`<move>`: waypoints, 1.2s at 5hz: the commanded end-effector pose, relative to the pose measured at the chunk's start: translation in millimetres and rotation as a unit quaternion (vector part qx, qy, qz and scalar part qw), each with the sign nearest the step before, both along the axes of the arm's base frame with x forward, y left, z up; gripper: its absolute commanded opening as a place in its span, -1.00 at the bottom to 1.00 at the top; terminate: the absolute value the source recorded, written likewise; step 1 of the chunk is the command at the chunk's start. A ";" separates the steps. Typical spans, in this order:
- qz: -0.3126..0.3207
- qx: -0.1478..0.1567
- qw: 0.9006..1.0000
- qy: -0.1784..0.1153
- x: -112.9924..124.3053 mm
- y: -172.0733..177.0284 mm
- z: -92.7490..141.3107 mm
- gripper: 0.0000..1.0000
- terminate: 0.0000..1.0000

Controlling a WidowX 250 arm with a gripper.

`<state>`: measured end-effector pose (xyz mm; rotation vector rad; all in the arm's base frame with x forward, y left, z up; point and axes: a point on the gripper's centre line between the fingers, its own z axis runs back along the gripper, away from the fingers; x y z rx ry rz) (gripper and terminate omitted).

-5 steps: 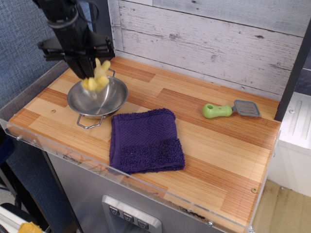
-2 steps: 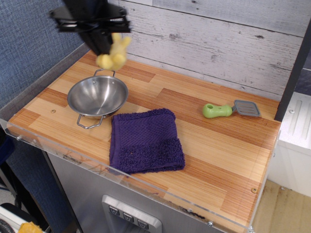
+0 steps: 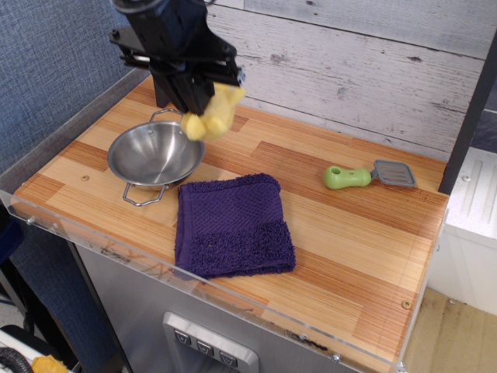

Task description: Move yellow object from bowl and put on top of purple cloth

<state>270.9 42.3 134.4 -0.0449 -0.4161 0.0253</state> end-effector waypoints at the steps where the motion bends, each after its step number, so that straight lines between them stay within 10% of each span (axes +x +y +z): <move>1: -0.039 0.030 0.999 0.007 -36.5 -10.7 -25.6 -1.00 -1.00; 5: -0.085 0.054 0.994 0.048 -21.1 -22.9 -93.4 -1.00 -1.00; 6: -0.080 0.059 0.994 0.052 -20.3 -23.2 -90.5 1.00 -1.00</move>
